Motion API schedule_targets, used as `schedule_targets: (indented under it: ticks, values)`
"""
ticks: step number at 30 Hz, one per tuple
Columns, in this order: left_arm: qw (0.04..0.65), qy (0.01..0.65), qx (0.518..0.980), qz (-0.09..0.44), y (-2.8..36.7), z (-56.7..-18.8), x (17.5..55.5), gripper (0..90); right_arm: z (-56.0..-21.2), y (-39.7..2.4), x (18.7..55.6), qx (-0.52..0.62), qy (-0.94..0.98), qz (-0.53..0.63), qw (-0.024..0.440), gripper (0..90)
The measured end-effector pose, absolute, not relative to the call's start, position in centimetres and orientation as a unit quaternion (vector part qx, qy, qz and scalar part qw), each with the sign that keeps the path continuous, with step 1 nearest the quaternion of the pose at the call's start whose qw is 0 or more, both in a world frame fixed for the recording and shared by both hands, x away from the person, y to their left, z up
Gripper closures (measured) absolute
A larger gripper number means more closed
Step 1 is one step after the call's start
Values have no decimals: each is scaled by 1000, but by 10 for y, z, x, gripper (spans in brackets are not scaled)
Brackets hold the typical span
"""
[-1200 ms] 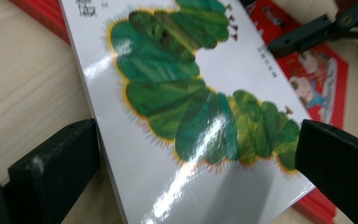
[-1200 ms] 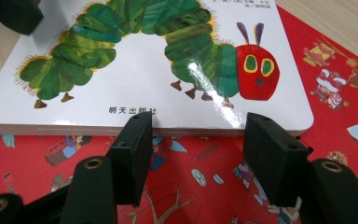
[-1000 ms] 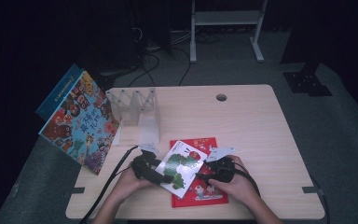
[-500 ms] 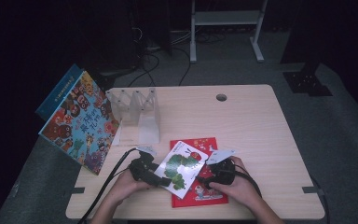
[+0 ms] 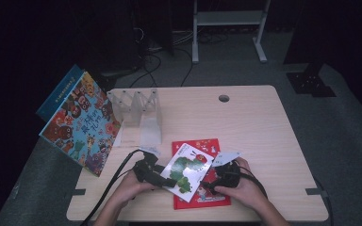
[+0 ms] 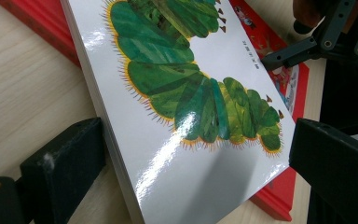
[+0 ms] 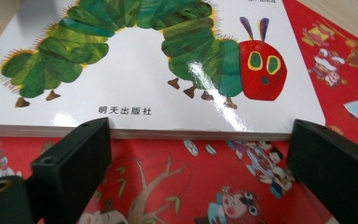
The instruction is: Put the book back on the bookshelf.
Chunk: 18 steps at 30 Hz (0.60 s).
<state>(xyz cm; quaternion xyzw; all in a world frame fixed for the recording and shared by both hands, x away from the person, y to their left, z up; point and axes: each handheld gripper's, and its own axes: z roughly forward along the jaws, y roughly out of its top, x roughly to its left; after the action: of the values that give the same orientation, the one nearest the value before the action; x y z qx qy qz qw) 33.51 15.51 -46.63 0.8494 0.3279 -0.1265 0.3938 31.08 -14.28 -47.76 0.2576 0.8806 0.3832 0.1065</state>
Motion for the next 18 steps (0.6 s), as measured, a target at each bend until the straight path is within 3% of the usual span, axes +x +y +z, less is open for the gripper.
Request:
schedule_targets:
  ticks: [6,10,12,18]
  values:
    - [390,317,856,-117,151,-469,334,44,-477,-149,309,258,884,374,110,53]
    - [379,310,863,-123,156,-467,328,50,-471,-157,305,254,883,382,104,342]
    - [382,316,859,-130,159,-468,327,50,-470,-160,305,255,882,384,100,404]
    - [381,314,860,-126,157,-467,327,51,-469,-157,304,253,884,383,95,398]
